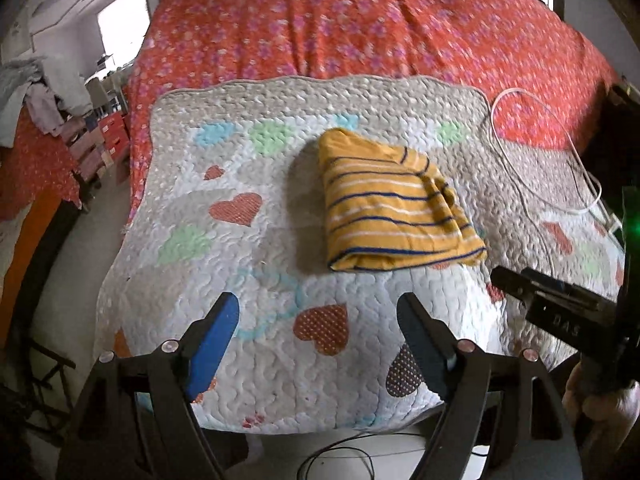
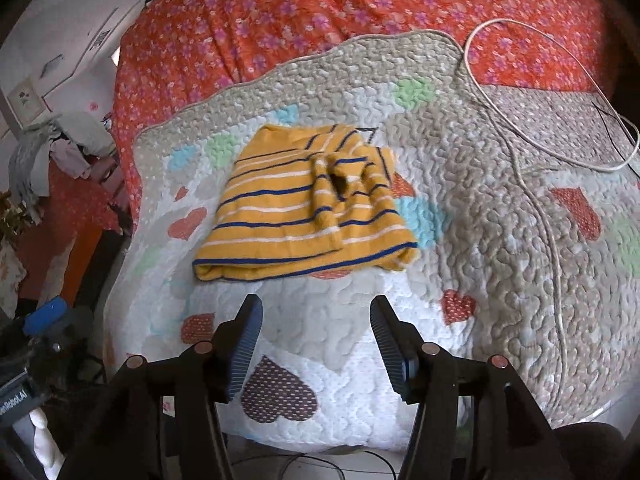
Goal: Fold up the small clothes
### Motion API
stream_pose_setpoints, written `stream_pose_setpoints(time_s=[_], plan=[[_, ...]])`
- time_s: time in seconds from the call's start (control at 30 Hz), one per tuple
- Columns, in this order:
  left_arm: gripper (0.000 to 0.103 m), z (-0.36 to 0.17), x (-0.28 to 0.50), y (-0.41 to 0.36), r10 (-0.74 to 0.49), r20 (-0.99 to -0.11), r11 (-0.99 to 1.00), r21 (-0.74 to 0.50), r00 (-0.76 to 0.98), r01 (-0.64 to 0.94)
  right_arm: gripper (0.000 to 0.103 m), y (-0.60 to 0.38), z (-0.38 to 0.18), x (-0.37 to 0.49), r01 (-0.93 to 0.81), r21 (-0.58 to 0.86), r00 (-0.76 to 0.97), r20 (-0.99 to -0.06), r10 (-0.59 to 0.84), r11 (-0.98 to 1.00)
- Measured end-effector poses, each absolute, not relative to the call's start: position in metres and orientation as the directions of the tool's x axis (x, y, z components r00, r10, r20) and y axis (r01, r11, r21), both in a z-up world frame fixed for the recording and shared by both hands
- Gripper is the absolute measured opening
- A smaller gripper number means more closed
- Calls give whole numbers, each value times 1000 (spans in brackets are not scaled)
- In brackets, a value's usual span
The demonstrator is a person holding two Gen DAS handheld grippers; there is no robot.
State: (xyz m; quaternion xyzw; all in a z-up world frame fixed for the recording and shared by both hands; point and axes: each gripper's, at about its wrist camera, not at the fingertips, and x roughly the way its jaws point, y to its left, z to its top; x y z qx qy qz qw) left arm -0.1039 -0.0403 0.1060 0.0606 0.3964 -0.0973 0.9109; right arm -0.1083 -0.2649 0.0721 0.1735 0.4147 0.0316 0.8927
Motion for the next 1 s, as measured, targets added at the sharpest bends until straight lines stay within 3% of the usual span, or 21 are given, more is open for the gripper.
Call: stream_pose_setpoints(time_s=[1.0], plan=[[80, 64, -84, -80, -42, -820, 964, 117, 572, 238, 61, -305, 13, -103, 169, 344, 662, -734, 153, 923]])
